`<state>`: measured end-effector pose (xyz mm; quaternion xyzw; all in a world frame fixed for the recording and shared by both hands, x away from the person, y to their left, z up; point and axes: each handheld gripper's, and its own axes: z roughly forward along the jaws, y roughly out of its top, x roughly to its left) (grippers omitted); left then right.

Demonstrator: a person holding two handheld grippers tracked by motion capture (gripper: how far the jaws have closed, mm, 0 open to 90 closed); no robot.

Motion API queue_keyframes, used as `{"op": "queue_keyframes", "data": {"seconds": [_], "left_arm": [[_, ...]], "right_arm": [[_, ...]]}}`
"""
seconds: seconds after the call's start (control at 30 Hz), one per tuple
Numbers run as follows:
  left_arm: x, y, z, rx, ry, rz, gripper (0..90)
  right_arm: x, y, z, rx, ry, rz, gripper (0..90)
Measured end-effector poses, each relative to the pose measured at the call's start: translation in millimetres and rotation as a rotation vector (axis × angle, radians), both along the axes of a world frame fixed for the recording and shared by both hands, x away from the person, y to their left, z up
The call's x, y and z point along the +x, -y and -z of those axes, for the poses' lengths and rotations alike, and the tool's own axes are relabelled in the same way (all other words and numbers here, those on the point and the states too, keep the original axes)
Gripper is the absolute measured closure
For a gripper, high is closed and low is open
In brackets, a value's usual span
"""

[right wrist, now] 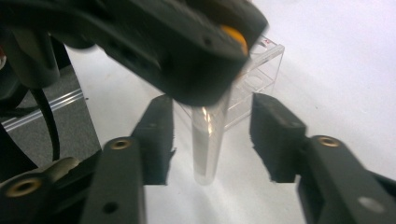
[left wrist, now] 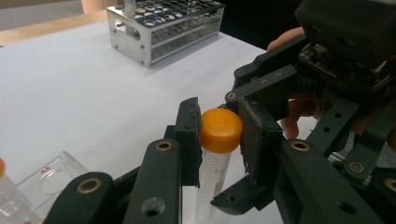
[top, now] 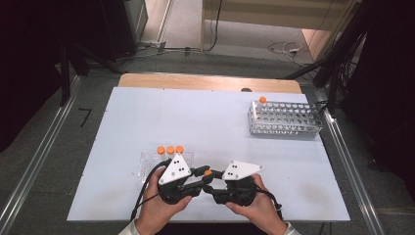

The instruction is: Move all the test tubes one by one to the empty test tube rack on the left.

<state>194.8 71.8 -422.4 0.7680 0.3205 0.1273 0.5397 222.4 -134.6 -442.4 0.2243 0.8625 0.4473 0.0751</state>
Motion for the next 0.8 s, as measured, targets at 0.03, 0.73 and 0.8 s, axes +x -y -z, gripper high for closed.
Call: {"op": "queue_keyframes", "data": {"seconds": [0.03, 0.73, 0.8], "left_arm": [[-0.4, -1.5, -2.1, -0.001, 0.000, -0.004, 70.5], [-7.0, -45.2, -43.0, -0.083, 0.015, -0.080, 70.5], [-6.2, -49.0, -44.3, -0.082, 0.015, -0.090, 70.6]], "right_arm": [[0.0, 0.9, -0.1, 0.001, -0.001, 0.008, 41.9], [7.1, 11.7, 3.1, 0.023, -0.029, 0.032, 30.5], [7.2, 11.9, 3.3, 0.021, -0.030, 0.032, 30.5]]}}
